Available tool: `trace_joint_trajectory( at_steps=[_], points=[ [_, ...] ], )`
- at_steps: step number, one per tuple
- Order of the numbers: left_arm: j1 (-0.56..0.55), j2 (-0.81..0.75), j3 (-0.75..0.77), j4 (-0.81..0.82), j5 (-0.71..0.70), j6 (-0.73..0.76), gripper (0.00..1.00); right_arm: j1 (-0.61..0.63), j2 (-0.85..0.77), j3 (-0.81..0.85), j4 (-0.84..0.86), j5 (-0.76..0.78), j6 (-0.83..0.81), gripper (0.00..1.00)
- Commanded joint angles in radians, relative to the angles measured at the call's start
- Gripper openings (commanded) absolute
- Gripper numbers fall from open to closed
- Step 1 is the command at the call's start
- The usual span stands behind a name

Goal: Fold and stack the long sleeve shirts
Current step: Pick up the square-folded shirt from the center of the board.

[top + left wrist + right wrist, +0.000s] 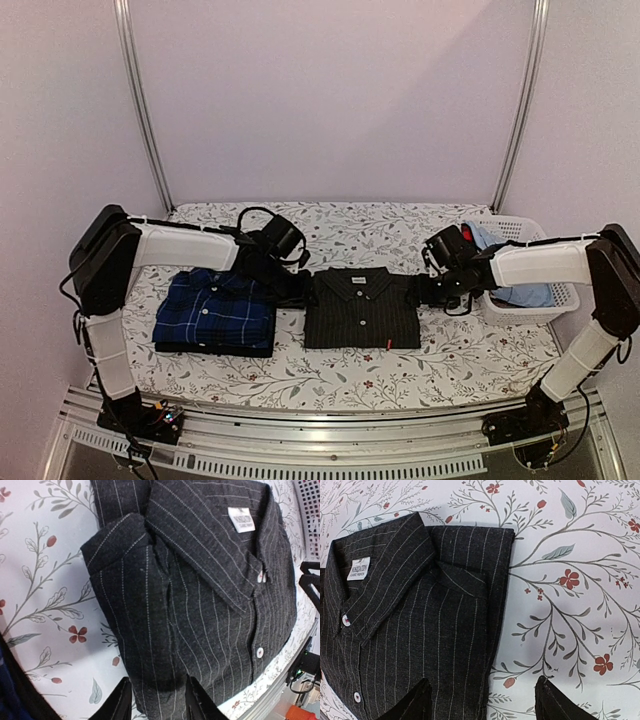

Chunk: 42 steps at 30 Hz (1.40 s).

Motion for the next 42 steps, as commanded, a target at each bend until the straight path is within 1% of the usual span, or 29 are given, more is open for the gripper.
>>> trace_joint_trajectory(
  at_steps=[1,10,14,17,20,24,26,28,30,31,35,42],
  points=[
    [0.013,0.038,0.022,-0.008,-0.016,0.027,0.37,-0.021,0.028,-0.018,0.020,-0.021,0.025,0.68],
    [0.013,0.120,0.056,0.002,-0.021,0.033,0.37,-0.016,0.098,0.014,0.020,-0.026,0.013,0.62],
    [0.011,0.138,0.054,0.001,-0.042,0.033,0.36,0.009,0.131,0.034,0.004,-0.004,0.009,0.61],
    [0.005,0.153,0.060,0.004,-0.042,0.032,0.32,0.027,0.164,0.053,-0.006,0.004,0.015,0.61],
    [-0.002,0.161,0.069,0.009,-0.049,0.031,0.27,0.034,0.197,0.063,-0.012,0.005,0.027,0.58],
    [-0.007,0.166,0.079,0.022,-0.043,0.030,0.19,0.040,0.228,0.066,-0.012,-0.011,0.044,0.47],
    [-0.011,0.168,0.086,0.028,-0.037,0.029,0.14,0.047,0.244,0.070,-0.012,-0.011,0.055,0.38],
    [-0.015,0.168,0.093,0.039,-0.030,0.030,0.09,0.051,0.259,0.081,-0.022,-0.005,0.060,0.26],
    [-0.019,0.166,0.102,0.042,-0.026,0.032,0.04,0.051,0.263,0.092,-0.030,-0.005,0.068,0.03],
    [-0.021,0.163,0.106,0.042,-0.023,0.036,0.01,0.051,0.261,0.097,-0.031,-0.007,0.077,0.00],
    [-0.020,0.135,0.127,0.027,-0.024,0.053,0.00,0.054,0.214,0.106,-0.020,-0.022,0.107,0.00],
    [-0.019,0.029,0.150,-0.028,-0.038,0.082,0.00,0.090,0.101,0.170,-0.071,-0.017,0.119,0.00]
  ],
)
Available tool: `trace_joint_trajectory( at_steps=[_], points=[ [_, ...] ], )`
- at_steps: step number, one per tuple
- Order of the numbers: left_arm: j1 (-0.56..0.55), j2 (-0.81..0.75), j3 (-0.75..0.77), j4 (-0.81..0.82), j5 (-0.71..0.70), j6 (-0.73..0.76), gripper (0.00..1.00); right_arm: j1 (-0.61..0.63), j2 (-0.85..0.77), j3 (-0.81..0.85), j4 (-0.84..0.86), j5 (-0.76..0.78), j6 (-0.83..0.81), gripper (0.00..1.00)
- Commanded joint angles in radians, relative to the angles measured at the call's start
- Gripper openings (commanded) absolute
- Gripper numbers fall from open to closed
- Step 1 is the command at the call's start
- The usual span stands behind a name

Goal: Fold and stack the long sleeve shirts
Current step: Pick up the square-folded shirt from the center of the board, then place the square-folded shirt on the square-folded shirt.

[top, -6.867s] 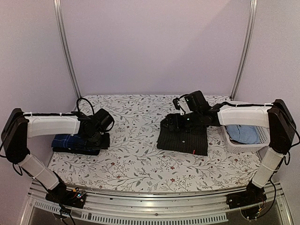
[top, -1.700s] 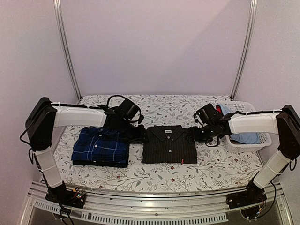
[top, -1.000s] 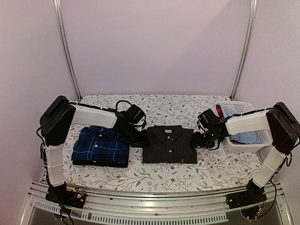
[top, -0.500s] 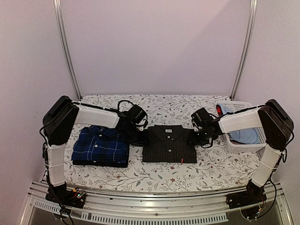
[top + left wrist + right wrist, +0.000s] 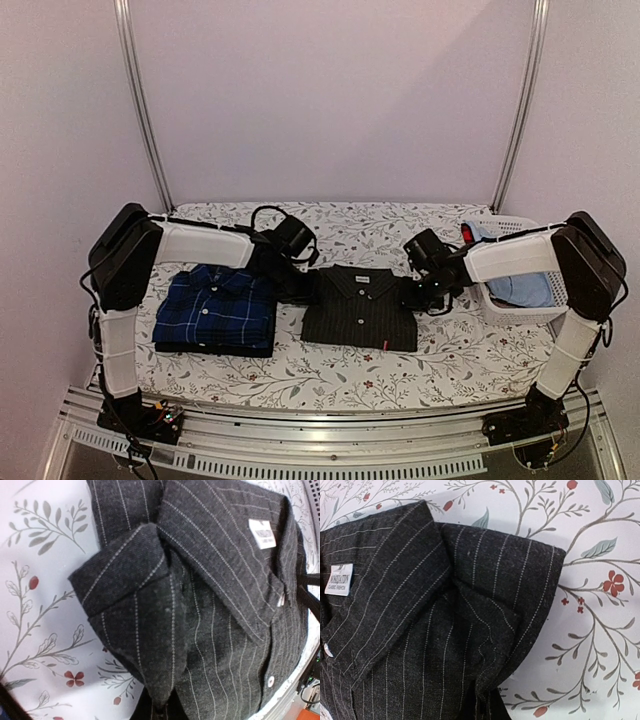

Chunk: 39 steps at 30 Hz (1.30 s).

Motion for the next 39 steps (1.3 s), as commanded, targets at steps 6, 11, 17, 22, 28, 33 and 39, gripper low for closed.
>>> trace_joint_trajectory(
  at_steps=[6,11,17,22,28,33,39],
  points=[
    [-0.003,-0.216,0.044,-0.093,-0.042,0.044,0.00,0.077,-0.162,0.140,-0.118,-0.032,0.028,0.00],
    [0.019,-0.327,0.014,-0.165,-0.087,0.047,0.00,0.121,-0.155,0.267,-0.169,-0.097,0.042,0.00],
    [0.069,-0.491,-0.053,-0.266,-0.149,0.049,0.00,0.187,-0.102,0.419,-0.171,-0.158,0.079,0.00],
    [0.157,-0.652,-0.161,-0.333,-0.198,0.047,0.00,0.248,0.000,0.564,-0.123,-0.193,0.114,0.00],
    [0.311,-0.809,-0.283,-0.399,-0.236,0.088,0.00,0.326,0.174,0.743,-0.001,-0.262,0.164,0.00],
    [0.441,-0.868,-0.341,-0.410,-0.258,0.124,0.00,0.380,0.342,0.879,0.130,-0.298,0.197,0.00],
    [0.537,-0.870,-0.352,-0.451,-0.290,0.167,0.00,0.400,0.465,0.910,0.275,-0.349,0.278,0.00]
  ],
)
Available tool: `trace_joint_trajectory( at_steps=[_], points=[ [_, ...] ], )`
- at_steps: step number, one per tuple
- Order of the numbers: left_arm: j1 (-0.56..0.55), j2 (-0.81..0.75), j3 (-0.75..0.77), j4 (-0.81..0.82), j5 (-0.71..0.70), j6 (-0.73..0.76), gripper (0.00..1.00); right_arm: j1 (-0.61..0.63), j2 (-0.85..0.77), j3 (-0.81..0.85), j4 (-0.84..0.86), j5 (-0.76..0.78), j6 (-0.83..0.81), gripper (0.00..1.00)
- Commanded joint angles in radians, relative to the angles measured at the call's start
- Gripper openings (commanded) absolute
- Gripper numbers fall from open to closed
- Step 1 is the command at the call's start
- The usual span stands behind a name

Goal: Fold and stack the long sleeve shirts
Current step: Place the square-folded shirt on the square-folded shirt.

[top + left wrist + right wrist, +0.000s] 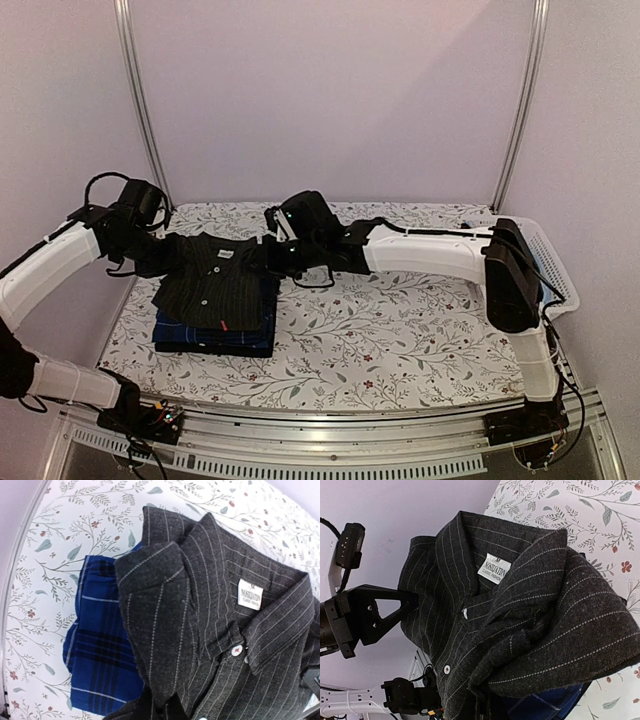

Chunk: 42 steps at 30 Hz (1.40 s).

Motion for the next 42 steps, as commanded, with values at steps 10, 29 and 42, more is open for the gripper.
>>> trace_joint_trajectory(
  at_steps=[10,29,42],
  points=[
    [0.149,0.002,-0.056,-0.014,-0.008,0.084,0.00,0.005,0.097,0.016,0.161,-0.113,0.094,0.00],
    [0.201,-0.020,-0.049,0.031,-0.002,0.000,0.92,-0.090,-0.089,-0.220,0.066,-0.044,-0.056,0.79],
    [-0.134,0.012,-0.015,0.160,0.081,-0.178,1.00,-0.123,-0.268,-0.264,-0.073,0.211,-0.242,0.99]
  ],
)
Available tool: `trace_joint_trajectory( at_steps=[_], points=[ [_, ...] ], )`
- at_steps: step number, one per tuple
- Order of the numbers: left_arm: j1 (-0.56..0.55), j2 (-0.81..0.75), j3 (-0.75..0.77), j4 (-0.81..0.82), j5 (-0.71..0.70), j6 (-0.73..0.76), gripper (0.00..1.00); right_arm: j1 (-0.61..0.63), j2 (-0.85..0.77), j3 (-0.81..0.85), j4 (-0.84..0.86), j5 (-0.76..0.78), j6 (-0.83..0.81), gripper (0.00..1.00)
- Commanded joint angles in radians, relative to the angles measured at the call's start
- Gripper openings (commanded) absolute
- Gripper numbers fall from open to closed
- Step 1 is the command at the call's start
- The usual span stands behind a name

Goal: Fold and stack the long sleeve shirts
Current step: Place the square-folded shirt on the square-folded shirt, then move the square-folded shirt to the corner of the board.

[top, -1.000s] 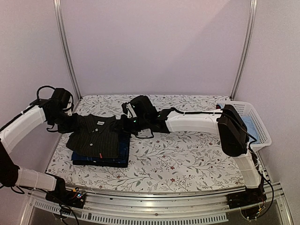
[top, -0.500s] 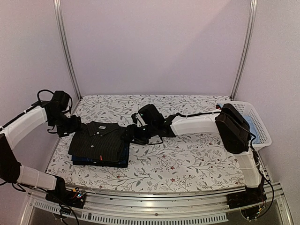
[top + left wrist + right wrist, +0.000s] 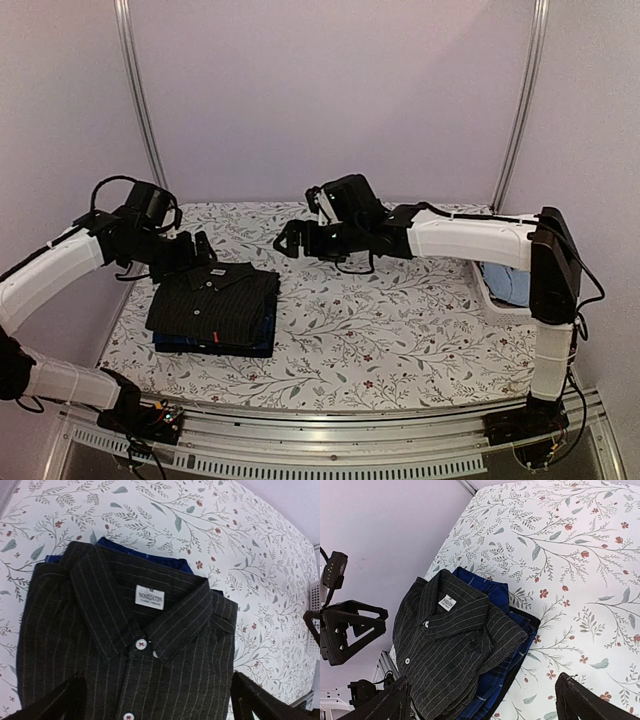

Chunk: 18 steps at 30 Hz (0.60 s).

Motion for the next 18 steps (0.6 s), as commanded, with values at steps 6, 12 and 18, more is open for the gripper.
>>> trace_joint_trajectory(
  at_steps=[6,12,18],
  points=[
    [-0.261,0.137,0.051,0.181,0.013,-0.141,1.00,-0.051,-0.171,-0.113,-0.059,0.199,-0.078,0.99],
    [-0.413,0.319,0.139,0.277,0.011,-0.155,1.00,-0.054,-0.295,-0.222,-0.053,0.406,-0.041,0.99],
    [-0.492,0.513,0.251,0.317,0.024,-0.149,1.00,-0.056,-0.388,-0.284,-0.067,0.533,-0.045,0.99]
  ],
)
